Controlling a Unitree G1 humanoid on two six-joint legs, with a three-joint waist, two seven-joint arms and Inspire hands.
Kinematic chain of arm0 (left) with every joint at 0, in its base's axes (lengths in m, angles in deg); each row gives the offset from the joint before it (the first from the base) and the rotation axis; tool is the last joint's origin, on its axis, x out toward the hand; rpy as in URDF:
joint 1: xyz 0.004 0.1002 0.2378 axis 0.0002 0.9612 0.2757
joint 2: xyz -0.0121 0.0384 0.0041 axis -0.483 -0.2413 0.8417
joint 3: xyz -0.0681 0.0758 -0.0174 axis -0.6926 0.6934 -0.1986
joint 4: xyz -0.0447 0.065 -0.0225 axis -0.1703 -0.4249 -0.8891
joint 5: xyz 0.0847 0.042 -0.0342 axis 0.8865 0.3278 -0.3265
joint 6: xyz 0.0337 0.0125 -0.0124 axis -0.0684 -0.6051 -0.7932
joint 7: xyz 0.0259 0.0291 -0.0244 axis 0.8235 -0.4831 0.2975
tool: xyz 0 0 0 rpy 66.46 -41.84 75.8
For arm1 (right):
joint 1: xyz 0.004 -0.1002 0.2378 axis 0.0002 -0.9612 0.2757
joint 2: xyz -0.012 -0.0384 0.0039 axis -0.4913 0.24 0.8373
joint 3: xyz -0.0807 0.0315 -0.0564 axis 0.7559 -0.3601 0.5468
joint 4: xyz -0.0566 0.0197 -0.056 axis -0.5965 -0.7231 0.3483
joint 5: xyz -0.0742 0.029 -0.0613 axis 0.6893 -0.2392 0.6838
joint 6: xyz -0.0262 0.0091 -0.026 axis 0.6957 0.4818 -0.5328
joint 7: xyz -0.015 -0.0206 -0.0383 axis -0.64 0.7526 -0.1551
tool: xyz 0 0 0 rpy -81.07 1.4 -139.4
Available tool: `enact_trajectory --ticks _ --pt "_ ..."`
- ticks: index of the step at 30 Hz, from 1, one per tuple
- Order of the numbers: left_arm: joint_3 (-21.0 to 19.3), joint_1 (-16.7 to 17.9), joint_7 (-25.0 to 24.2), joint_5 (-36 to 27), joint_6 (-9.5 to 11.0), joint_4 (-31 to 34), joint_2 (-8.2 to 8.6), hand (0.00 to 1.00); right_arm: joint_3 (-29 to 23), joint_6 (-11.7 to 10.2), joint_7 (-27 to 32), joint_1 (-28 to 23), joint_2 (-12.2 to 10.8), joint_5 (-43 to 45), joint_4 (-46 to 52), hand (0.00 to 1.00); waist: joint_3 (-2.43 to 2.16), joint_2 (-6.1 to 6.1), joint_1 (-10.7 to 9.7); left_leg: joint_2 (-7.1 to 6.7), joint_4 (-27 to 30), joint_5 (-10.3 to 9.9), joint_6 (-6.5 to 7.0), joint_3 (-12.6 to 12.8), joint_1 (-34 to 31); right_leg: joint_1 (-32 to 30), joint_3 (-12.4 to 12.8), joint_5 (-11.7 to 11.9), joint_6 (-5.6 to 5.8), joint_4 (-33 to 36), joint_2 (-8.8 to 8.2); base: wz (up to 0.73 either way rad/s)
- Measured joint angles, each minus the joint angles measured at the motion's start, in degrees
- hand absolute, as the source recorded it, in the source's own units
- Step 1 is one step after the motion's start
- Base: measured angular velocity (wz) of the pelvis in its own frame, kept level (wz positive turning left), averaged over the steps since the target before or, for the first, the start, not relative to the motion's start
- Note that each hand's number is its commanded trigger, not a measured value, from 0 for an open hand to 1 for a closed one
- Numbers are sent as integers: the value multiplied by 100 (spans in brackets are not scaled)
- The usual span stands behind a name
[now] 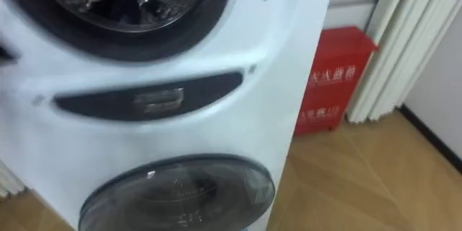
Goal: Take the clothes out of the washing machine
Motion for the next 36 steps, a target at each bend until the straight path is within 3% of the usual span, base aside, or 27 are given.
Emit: enact_trajectory --ticks 1,3,5,6,7,9,11,12,13,14,16,24,27,32,36 --pt "59 57 0 0 -3 -32 5 0 -1 21 -3 -25 12 -22 3 0 -6 -8 18 -60 -7 35 62 -14 -37 6 93 136 44 -106 -18 7" --pt "266 333 -3 -72 -33 -236 4 0 29 51 7 -83 15 -316 -4 0 0 -36 -8 -329 -85 216 309 -21 -63 104 432 517 252 -394 -178 17" --pt "260 579 8 -86 -27 -256 19 0 -8 41 5 -126 30 -452 -2 0 10 -47 -29 -509 -136 327 433 11 -71 134 734 684 408 -449 -344 24" --pt "255 669 60 -156 -26 -319 4 0 -18 41 6 -169 30 -610 -4 0 18 -53 -42 -556 -187 423 488 -5 -77 149 844 535 553 -188 -443 38" --pt "257 703 100 -196 -27 -335 -3 0 -22 40 4 -193 31 -702 -4 0 33 -72 -56 -556 -226 469 489 -9 -77 162 914 362 623 48 -497 56" --pt "246 723 172 -294 59 -332 -36 0 21 32 9 -246 39 -862 -5 0 22 -96 -38 -566 -499 704 462 69 -43 492 1069 -320 671 670 -574 55" --pt "163 744 167 -351 106 -332 -44 0 68 14 8 -300 21 -881 -29 0 6 -200 2 -593 -706 858 367 194 16 821 1202 -577 775 554 -605 37" --pt "43 795 158 -345 109 -336 -39 0 83 6 7 -336 -4 -881 -48 0 0 -241 31 -653 -778 923 335 194 47 970 1284 -593 797 227 -601 16" --pt "-30 826 159 -342 109 -338 -28 0 91 -9 7 -345 -14 -876 -55 0 -1 -241 57 -668 -780 933 320 197 47 1035 1288 -600 790 64 -588 -12" --pt "-192 869 162 -348 109 -356 7 0 126 -39 5 -367 -26 -870 -57 0 4 -217 105 -685 -781 957 277 211 41 1103 1336 -585 714 -152 -528 -19" --pt "-426 925 179 -368 136 -367 4 0 171 -38 -2 -424 -67 -886 -86 0 -5 -242 141 -649 -844 1007 203 249 85 1137 1358 -613 737 -281 -460 -17" --pt "-697 1167 364 -967 332 -357 -22 0 415 -238 -38 -429 -79 -602 -83 0 -52 -360 373 -428 -1009 1060 70 331 172 1190 1403 -550 496 -474 -205 -6" --pt "-815 1247 354 -1155 332 -354 7 0 412 -292 -36 -436 -80 -550 -60 0 -28 -363 447 -381 -1005 1028 16 334 225 1224 1354 -596 450 -475 -170 0" --pt "-1153 1313 346 -1384 331 -369 23 0 205 -295 -52 -364 -72 -544 -57 0 -10 -326 505 -342 -1057 975 -30 313 261 1267 1339 -703 436 -493 -127 0" --pt "-1563 1330 447 -2202 316 -380 65 0 76 -320 -33 -427 -71 -588 1 0 -2 -275 493 -365 -1061 975 -29 179 260 1354 1249 -722 451 -570 -147 11"
